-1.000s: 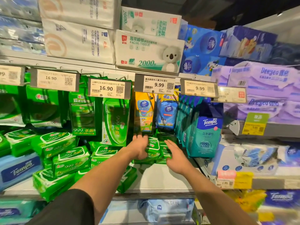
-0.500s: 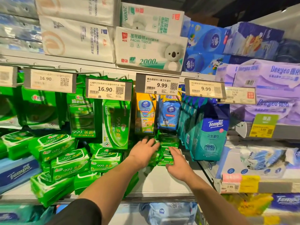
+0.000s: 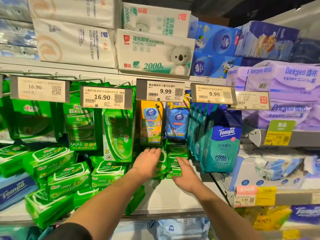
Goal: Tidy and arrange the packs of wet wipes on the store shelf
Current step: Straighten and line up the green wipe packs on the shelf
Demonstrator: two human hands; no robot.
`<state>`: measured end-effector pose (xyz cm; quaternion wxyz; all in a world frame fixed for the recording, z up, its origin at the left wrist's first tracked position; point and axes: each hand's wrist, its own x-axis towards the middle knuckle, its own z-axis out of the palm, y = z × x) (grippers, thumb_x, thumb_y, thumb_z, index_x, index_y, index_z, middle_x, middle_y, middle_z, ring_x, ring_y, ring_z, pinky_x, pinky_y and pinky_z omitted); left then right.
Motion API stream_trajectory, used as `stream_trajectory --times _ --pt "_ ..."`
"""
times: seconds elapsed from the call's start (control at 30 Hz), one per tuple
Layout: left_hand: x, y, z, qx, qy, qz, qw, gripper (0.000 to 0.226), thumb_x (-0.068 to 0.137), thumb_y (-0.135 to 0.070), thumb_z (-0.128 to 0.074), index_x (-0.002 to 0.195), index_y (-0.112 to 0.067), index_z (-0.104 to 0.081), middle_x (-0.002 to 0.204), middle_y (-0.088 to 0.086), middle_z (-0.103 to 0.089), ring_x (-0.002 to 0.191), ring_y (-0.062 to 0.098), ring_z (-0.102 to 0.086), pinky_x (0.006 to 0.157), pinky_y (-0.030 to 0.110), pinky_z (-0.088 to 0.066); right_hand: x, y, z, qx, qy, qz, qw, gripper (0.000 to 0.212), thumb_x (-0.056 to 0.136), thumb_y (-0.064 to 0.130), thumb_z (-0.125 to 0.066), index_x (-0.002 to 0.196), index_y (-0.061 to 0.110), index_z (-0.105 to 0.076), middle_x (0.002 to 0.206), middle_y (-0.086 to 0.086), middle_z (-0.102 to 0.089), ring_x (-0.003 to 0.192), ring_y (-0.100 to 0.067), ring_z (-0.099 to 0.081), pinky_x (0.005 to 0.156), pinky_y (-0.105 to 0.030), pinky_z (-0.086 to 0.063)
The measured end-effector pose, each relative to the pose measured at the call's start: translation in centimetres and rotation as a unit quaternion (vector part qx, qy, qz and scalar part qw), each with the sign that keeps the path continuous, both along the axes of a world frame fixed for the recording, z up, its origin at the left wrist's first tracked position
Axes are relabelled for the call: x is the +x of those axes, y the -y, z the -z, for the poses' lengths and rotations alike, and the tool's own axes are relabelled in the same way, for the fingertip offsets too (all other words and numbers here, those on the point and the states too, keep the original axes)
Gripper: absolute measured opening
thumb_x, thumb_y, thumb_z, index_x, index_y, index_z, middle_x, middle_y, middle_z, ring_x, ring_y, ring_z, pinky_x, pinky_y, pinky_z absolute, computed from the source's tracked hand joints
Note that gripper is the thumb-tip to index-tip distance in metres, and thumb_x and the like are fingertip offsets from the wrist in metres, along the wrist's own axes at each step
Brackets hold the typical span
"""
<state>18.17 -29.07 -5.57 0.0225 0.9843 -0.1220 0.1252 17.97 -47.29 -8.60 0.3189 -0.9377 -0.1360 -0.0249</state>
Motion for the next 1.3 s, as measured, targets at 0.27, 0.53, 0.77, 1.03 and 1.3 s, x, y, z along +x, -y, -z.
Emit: stream_trajectory --times 0.27,0.53,0.77,1.03,1.3 --pt "-1.1 -1.9 -0.6 -0.068 -0.014 -0.068 0.995 0.079 0.078 0.002 -0.06 0.147 -0.001 -0.022 0.145 0.017 -0.034 0.135 0.033 -0.035 0.115 0.034 -0.027 2.9 -4.8 -2.7 -0.052 0.003 -0.026 0.998 0.104 0.075 0.024 -0.081 0.154 0.015 -0.016 0.161 -0.001 -0.015 0.146 -0.024 -0.016 0.118 -0.035 -0.02" --pt "-1.9 -3.5 0.2 -0.093 -0.065 -0.086 0.99 0.089 0.077 0.005 -0.062 0.151 -0.003 -0.012 0.153 0.016 -0.021 0.142 0.033 -0.027 0.116 0.039 -0.03 4.7 -7.1 -2.5 -0.096 -0.046 -0.033 0.994 0.107 0.072 0.029 -0.084 0.154 0.012 -0.017 0.158 -0.006 -0.021 0.146 -0.029 -0.018 0.117 -0.04 -0.025" --pt "-1.9 -3.9 -0.6 -0.089 -0.076 -0.076 0.99 0.085 0.08 0.004 -0.058 0.151 -0.001 -0.012 0.153 0.017 -0.022 0.141 0.034 -0.029 0.115 0.038 -0.031 5.8 -4.4 -4.4 -0.085 -0.026 0.027 0.996 0.103 0.061 0.028 -0.09 0.147 0.015 -0.036 0.146 -0.012 -0.042 0.137 -0.032 -0.035 0.11 -0.037 -0.037" --pt "-1.9 -4.3 -0.3 -0.085 -0.096 -0.071 0.989 0.084 0.08 0.001 -0.061 0.15 -0.002 -0.015 0.151 0.015 -0.024 0.14 0.033 -0.03 0.115 0.039 -0.031 5.7 -5.1 -4.6 -0.011 -0.054 0.033 0.998 0.104 0.057 0.026 -0.094 0.144 0.015 -0.039 0.145 -0.011 -0.044 0.133 -0.028 -0.042 0.108 -0.038 -0.04" --pt "-1.8 -4.5 -0.4 -0.063 -0.09 -0.066 0.992 0.083 0.081 0.001 -0.058 0.151 0.0 -0.014 0.15 0.017 -0.025 0.138 0.034 -0.031 0.116 0.037 -0.03 6.2 -8.3 -3.3 0.018 -0.056 0.023 0.998 0.115 0.059 0.021 -0.093 0.15 0.008 -0.024 0.151 -0.011 -0.032 0.139 -0.025 -0.035 0.109 -0.029 -0.033"
